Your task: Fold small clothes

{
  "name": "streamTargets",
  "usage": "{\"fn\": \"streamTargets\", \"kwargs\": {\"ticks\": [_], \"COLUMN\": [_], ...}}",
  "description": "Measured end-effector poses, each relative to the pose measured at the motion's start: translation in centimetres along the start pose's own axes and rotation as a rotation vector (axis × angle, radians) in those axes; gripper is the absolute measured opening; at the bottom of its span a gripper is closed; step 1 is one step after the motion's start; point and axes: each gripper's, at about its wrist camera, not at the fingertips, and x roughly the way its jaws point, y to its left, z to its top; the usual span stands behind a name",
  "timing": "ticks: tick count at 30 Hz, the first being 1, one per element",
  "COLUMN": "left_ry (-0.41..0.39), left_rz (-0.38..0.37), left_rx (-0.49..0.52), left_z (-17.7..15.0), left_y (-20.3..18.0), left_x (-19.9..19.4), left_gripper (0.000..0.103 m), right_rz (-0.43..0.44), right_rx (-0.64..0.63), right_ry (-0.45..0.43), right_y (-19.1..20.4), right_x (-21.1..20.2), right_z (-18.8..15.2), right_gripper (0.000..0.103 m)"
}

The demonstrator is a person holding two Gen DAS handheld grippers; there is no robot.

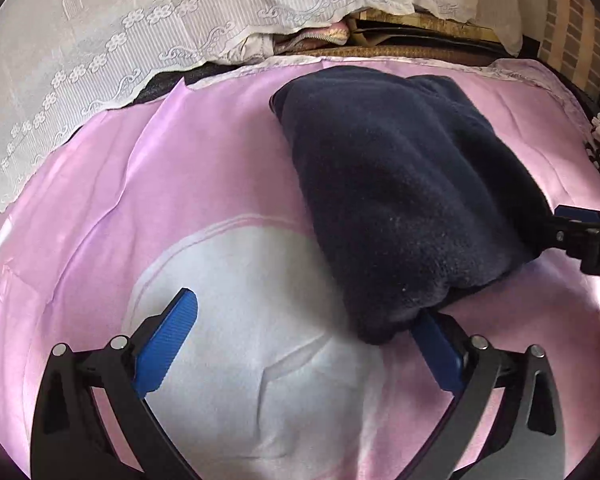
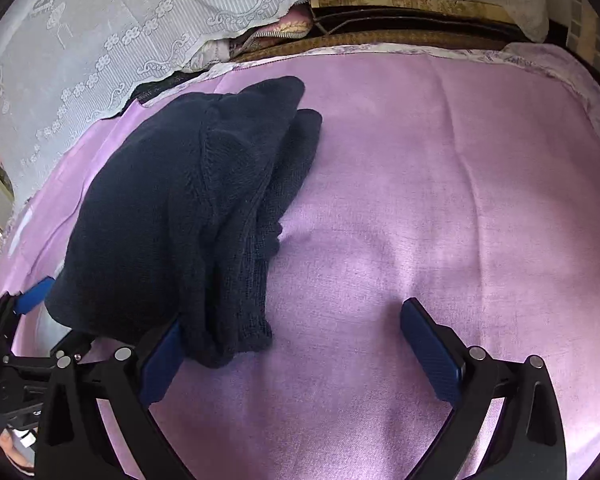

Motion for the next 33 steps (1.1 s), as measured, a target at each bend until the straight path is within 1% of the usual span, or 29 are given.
{"fn": "streamTargets", "kwargs": {"ticks": [3,5,6,7,9,11,12,15,18,20,21,22,24,25,27,28,31,33], "left_ry": [0.038,0.035,0.012,-0.018,-0.103,-0.166,-0.175,-0.149,-0.143,-0.119,-0.101,-0.09,-0.075,-0.06,-0.026,-0.012,0.008,0.01], "left_rz": [-0.04,-0.09,-0.112,-0.125,-0.132,-0.133,-0.133,-0.147,-0.103,-0.081,-0.07,-0.074,-0.115,-0.138,-0.17,-0.184,-0.205,-0.211], "left_rx": [-0.039,-0.066,-0.069,-0.069,-0.066,-0.085,-0.098,-0.09,-0.022,0.008,0.013,0.007,-0.025,-0.038,-0.045,-0.047,-0.053,-0.06], "left_z": [-0.1,-0.5,-0.8,-1.0,-0.9,0.0,0.8,3.1,4.6,4.8,4.7,4.4,3.8,3.8,4.1,4.2,4.3,4.3], "left_y": [0.8,1.4,1.6,1.8,2.5,3.3,3.6,3.0,0.8,-0.1,-0.4,-0.5,-0.2,0.0,0.0,-0.2,-0.2,-0.1], "left_x": [0.6,0.0,-1.0,-2.1,-4.8,-6.7,-7.1,-6.1,-4.3,-2.4,-1.3,-0.2,1.1,1.6,2.4,2.9,3.5,3.4], "left_gripper": [0.099,0.098,0.096,0.096,0.096,0.096,0.096,0.096,0.096,0.096,0.098,0.098,0.099,0.099,0.099,0.099,0.099,0.099], "right_rz": [-0.018,-0.007,0.003,0.013,0.041,0.092,0.111,0.112,0.112,0.084,0.068,0.054,0.015,0.017,0.088,0.098,0.065,0.058], "right_rx": [-0.023,-0.017,-0.008,0.004,0.022,0.026,0.021,-0.013,-0.027,-0.03,-0.022,-0.013,-0.002,0.007,0.061,0.07,0.047,0.057], "right_ry": [-0.007,-0.019,-0.032,-0.044,-0.086,-0.143,-0.161,-0.176,-0.177,-0.161,-0.143,-0.116,-0.05,-0.021,0.006,0.021,0.005,0.006], "right_y": [0.0,-0.1,-0.2,-0.4,-0.4,0.1,0.5,2.4,4.1,5.0,5.1,5.1,4.5,4.0,2.6,2.3,2.9,3.0], "right_x": [0.1,-0.2,-0.5,-1.0,-2.3,-3.8,-4.3,-4.5,-3.4,-2.1,-1.1,0.2,2.8,4.0,5.0,5.0,4.6,4.4], "right_z": [-0.2,-0.4,-0.4,-0.4,0.1,0.6,1.1,2.9,4.8,6.0,6.4,6.7,6.5,6.3,6.2,6.3,5.8,5.7], "right_gripper": [0.1,0.1,0.1,0.099,0.099,0.099,0.099,0.099,0.099,0.099,0.099,0.099,0.099,0.099,0.1,0.1,0.1,0.1]}}
